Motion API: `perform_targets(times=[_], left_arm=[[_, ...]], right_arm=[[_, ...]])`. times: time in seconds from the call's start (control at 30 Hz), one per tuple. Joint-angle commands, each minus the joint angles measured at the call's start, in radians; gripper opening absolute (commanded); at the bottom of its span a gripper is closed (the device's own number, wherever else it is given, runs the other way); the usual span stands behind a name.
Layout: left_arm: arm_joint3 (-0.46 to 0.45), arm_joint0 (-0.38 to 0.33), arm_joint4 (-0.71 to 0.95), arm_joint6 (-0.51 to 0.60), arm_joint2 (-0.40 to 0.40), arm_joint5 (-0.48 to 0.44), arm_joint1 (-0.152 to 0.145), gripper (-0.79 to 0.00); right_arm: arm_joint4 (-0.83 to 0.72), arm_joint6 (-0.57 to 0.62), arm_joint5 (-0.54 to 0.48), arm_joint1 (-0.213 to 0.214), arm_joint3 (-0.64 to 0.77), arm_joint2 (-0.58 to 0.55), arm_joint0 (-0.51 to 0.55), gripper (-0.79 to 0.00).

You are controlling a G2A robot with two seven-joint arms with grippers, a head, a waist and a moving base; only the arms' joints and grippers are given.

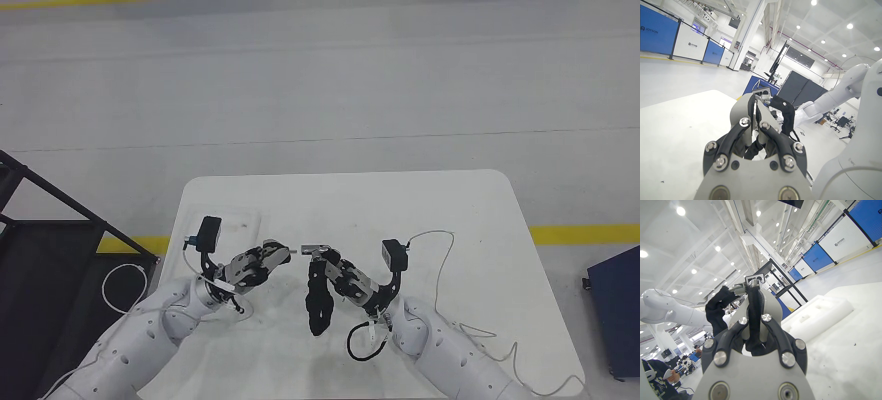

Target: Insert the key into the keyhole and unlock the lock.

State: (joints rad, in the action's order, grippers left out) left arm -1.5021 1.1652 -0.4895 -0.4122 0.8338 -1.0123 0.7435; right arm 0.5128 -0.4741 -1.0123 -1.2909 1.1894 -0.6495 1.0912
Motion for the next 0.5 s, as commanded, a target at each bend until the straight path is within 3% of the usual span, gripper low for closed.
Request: perform_targets(times=[0.0, 0.47], left_arm=[[-0.006, -0.005, 0.024, 0.019, -0.004, 0.0, -0.005, -0.785], [-0.015, -0.017, 0.165, 0.139, -0.006, 0.0, -0.015, -0.785]], right_arm=[[0.0, 0.0, 0.0, 0.0, 0.0, 0.0, 0.0, -0.785], [0.0, 0.0, 0.0, 0.0, 0.0, 0.0, 0.0, -0.785]])
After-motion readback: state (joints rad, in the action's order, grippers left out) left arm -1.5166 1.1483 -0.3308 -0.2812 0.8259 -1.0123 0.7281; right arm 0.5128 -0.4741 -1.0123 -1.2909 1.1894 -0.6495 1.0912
